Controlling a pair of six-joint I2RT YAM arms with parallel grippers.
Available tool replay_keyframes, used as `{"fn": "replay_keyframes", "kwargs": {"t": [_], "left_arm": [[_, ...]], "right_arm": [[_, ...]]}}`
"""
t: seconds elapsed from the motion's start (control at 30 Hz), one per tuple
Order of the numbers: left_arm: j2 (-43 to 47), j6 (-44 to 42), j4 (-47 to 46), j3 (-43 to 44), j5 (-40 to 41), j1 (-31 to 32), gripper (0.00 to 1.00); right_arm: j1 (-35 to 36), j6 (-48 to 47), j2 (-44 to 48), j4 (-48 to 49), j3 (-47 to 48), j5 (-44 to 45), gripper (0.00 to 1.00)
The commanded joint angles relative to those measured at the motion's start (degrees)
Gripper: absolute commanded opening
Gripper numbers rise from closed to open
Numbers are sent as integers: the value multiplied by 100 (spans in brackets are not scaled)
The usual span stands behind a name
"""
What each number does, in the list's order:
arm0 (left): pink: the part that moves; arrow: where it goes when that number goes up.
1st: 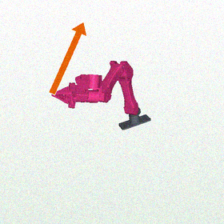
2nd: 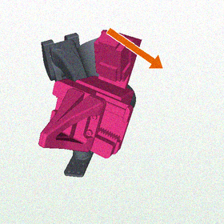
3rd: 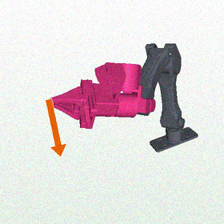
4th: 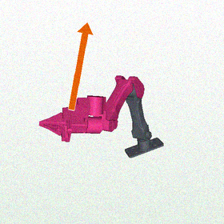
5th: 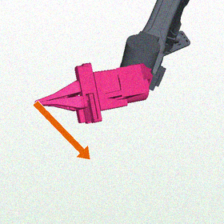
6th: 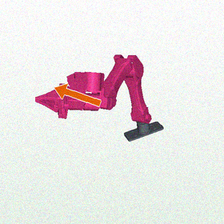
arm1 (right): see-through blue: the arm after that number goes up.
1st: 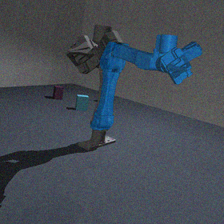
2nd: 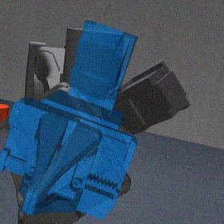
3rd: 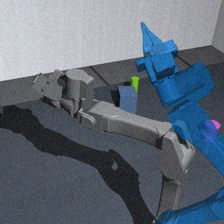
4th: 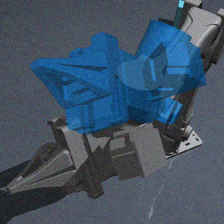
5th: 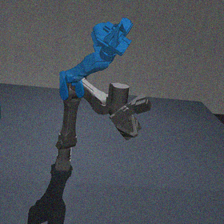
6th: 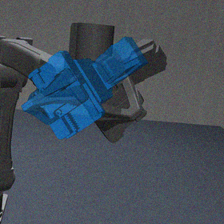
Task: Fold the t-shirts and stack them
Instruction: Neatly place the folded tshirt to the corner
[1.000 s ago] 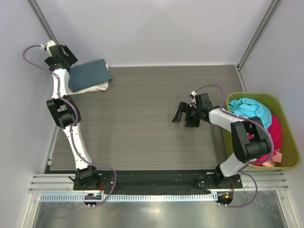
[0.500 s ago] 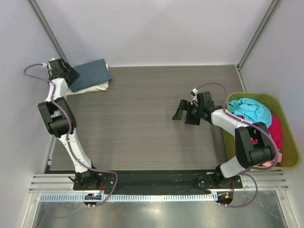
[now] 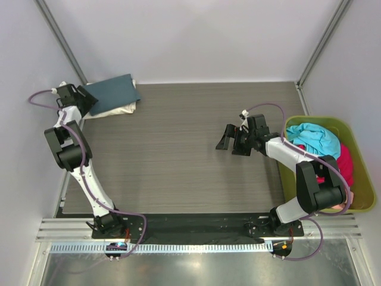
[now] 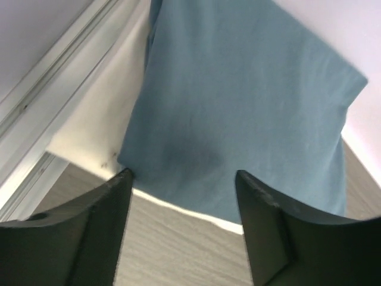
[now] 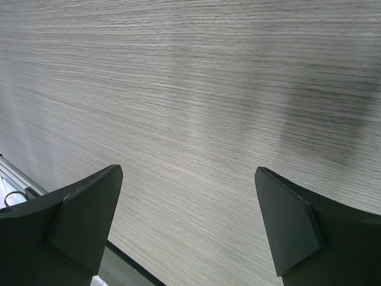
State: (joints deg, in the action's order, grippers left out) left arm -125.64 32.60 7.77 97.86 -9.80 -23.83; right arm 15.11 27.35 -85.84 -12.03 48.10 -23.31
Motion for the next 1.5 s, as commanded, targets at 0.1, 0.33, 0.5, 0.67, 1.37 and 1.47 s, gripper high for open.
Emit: {"fn": "replay_keyframes", "kwargs": {"t": [0.1, 0.33, 0.5, 0.67, 1.37, 1.47], "left_arm": [[-206, 10, -698, -118, 39, -51, 64], [101, -34, -1206, -645, 470, -60, 69], [427, -61, -1594, -1156, 858, -69, 80], [198, 79, -1708, -1015, 620, -77, 74], [172, 212, -1718, -515, 392, -147, 0], [163, -59, -1324, -68, 251, -261, 0]], "right_arm": [[35, -20, 164, 149, 77, -33, 100], [44, -28, 77, 157, 103, -25, 100], [44, -20, 68, 175, 95, -51, 100], [36, -11, 77, 201, 77, -68, 100], [35, 24, -91, 245, 104, -86, 100], [35, 24, -90, 245, 95, -112, 100]]}}
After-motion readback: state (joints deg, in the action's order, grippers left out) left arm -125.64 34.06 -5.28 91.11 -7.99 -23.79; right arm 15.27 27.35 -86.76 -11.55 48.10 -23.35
